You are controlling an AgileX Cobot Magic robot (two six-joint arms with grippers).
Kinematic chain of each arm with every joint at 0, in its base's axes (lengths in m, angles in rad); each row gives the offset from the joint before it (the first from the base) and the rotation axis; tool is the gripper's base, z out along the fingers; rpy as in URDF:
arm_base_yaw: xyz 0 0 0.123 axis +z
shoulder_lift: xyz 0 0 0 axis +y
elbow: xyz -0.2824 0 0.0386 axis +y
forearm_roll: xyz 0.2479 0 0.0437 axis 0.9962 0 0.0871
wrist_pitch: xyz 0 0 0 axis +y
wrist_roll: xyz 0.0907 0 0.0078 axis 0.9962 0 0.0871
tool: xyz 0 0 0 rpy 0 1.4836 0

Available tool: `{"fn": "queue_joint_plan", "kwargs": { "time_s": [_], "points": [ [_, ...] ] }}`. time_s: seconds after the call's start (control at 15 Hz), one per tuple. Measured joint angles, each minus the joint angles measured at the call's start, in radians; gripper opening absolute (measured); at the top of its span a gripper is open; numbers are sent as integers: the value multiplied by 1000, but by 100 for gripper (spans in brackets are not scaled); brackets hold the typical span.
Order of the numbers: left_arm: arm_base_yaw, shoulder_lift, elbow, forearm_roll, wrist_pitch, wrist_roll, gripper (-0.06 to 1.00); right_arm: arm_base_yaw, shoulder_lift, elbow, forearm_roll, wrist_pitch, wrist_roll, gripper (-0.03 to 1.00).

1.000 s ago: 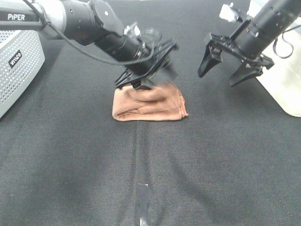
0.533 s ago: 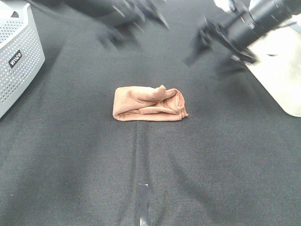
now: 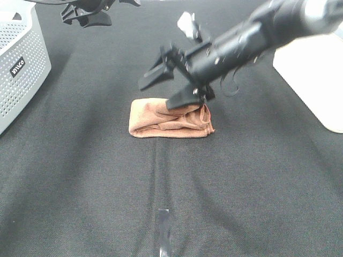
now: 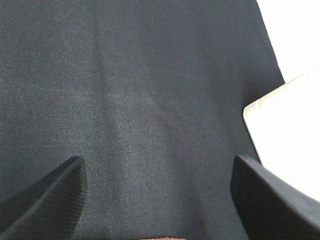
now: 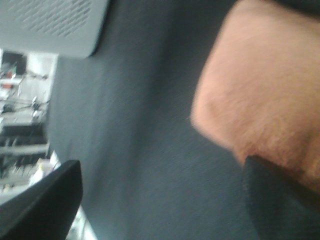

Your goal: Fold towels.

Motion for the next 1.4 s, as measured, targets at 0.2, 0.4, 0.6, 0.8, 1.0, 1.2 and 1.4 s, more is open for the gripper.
{"fn": "queue_joint_plan", "kwargs": {
  "time_s": [0.2,0.4,0.6,0.8,1.0,1.2,1.4],
  "points": [
    [0,0,0,6,19,0,76,-4,16,0,-1,-102,0,84],
    [0,0,0,31,36,8,76,-51,18,0,-88,-114,13,84],
    [0,0,0,34,51,8,76,-90,19,0,-175,-113,68,84],
    [0,0,0,34,101,8,76,-108,20,0,-306,-83,125,84],
    [0,-29,0,100,242,16,76,-107,-25,0,-431,-30,189,84],
    [0,-138,0,257,438,9,76,-107,-173,0,-592,58,338,84],
    [0,-250,0,377,565,-22,76,-107,-299,0,-714,145,442,84]
  ]
}}
